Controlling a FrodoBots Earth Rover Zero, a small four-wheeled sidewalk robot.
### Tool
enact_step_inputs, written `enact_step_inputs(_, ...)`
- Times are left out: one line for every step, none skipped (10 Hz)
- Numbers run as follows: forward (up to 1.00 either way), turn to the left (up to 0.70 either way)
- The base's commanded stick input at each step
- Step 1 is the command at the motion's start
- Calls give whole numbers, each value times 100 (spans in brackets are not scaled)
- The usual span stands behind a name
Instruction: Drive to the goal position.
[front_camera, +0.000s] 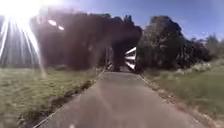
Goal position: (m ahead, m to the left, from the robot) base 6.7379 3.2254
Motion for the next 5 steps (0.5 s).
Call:
enact_step_inputs(95,0)
enact_step_inputs(95,0)
enact_step_inputs(95,0)
enact_step_inputs(95,0)
enact_step_inputs(95,0)
